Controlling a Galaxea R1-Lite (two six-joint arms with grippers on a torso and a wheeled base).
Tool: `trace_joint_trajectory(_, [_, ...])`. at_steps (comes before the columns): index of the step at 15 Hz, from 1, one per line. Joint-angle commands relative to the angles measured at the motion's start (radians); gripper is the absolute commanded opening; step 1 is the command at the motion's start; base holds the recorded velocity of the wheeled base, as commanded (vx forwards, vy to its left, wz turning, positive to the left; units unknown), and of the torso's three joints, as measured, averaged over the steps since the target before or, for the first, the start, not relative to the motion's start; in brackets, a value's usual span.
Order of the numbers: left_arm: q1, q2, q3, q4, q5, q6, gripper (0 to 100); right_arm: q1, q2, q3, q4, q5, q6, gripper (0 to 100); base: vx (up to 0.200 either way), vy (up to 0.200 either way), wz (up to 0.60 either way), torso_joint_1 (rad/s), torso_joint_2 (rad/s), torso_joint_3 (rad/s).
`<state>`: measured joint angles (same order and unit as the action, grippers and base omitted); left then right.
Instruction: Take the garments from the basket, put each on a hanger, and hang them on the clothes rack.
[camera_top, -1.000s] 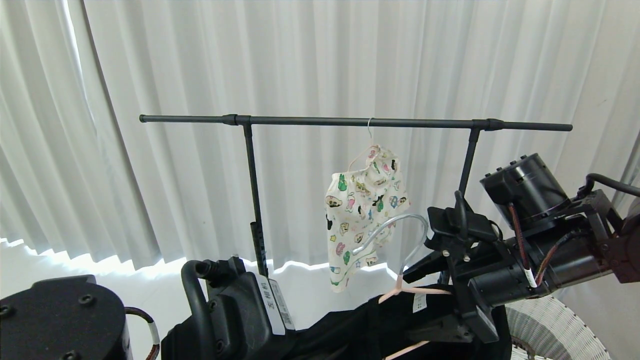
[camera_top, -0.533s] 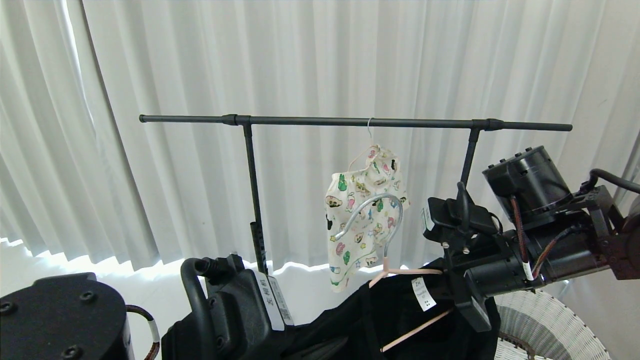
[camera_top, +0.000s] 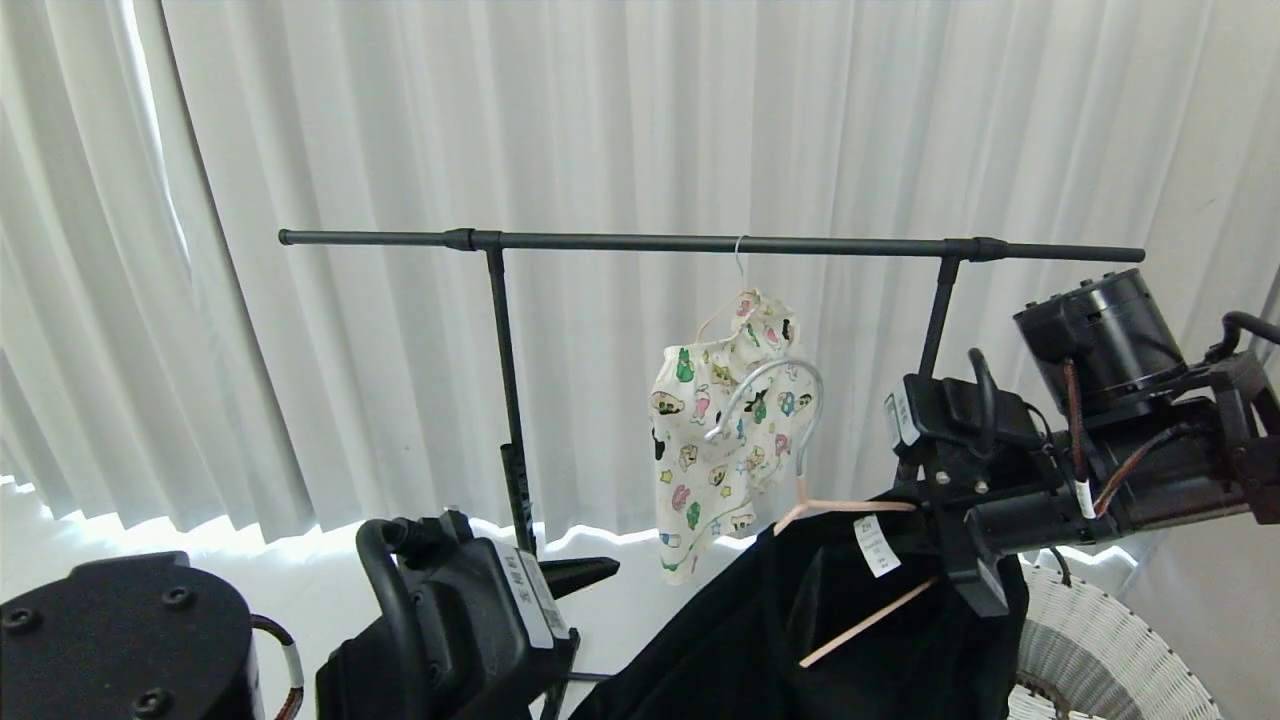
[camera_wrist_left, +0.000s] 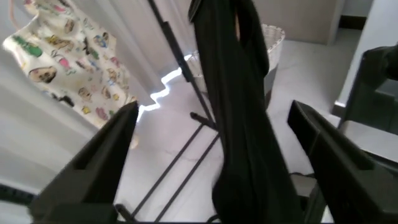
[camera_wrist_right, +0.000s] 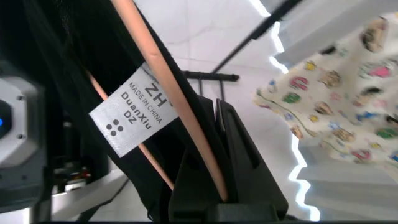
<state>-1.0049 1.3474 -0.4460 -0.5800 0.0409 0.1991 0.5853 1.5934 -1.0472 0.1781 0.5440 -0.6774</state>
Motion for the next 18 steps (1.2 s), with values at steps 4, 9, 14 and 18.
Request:
trace_joint_trajectory(4, [0.086, -0.113, 0.116, 0.0, 0.002, 0.0, 100, -0.148, -0.035, -0.004, 0.0, -0.003, -0.002, 0, 0.0, 0.0, 0.0, 0.0, 0.0, 0.0])
trace_joint_trajectory(9, [0.296, -0.094, 0.274, 0.002, -0.001, 0.003, 100, -0.165, -0.055, -0.005, -0.02, -0.003, -0.002, 0, 0.0, 0.0, 0.0, 0.0, 0.0, 0.0])
trace_joint_trajectory(14, [0.298, 0.01, 0.253, 0.0, -0.009, 0.002, 0, -0.14, -0.061, -0.004, -0.065, -0.004, 0.001, 0, 0.0, 0.0, 0.0, 0.0, 0.0, 0.0])
trace_joint_trajectory(18, [0.419, 0.045, 0.247, 0.0, 0.014, 0.002, 0, -0.159, -0.061, -0.004, -0.065, -0.006, 0.002, 0, 0.0, 0.0, 0.0, 0.0, 0.0, 0.0])
